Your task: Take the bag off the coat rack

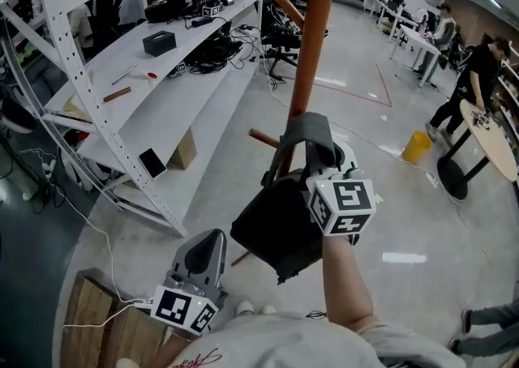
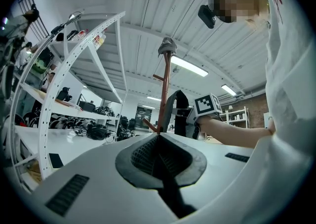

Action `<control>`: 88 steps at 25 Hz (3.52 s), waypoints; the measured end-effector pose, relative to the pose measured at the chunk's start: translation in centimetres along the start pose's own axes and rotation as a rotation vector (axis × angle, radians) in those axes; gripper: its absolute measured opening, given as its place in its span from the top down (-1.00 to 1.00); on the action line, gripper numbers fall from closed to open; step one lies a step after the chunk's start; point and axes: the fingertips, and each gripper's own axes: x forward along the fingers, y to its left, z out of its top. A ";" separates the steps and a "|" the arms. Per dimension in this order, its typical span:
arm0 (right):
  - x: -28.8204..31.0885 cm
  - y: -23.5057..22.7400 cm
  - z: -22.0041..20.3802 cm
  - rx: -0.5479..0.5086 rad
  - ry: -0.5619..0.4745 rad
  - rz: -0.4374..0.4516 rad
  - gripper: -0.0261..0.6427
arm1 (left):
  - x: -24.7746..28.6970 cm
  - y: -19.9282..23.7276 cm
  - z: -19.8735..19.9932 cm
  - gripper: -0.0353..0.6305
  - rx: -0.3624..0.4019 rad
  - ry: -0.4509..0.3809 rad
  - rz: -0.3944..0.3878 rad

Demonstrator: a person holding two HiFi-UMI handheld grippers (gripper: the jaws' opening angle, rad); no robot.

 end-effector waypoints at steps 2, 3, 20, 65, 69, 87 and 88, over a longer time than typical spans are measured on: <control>0.0 -0.1 0.5 0.000 -0.008 -0.001 0.87 | -0.1 0.0 0.0 0.83 -0.006 -0.002 -0.006; 0.0 -0.1 0.7 0.000 -0.012 -0.001 0.87 | -0.1 0.0 0.0 0.83 -0.010 -0.003 -0.007; -0.7 -0.1 3.9 -0.017 -0.056 0.016 0.87 | -0.5 -1.0 0.8 0.83 0.039 -0.016 -0.036; -9.3 -0.6 6.3 0.084 -0.156 0.089 0.87 | 3.1 -5.2 0.4 0.83 0.023 -0.020 -0.157; -10.5 -0.5 5.0 0.141 -0.162 0.105 0.87 | 3.7 -5.7 0.3 0.83 0.025 -0.016 -0.178; -13.9 2.2 3.5 0.156 -0.120 0.195 0.87 | 4.8 -7.1 0.9 0.83 0.042 -0.013 -0.227; -14.0 2.3 3.4 0.156 -0.119 0.200 0.87 | 4.8 -7.1 0.8 0.83 0.043 -0.013 -0.227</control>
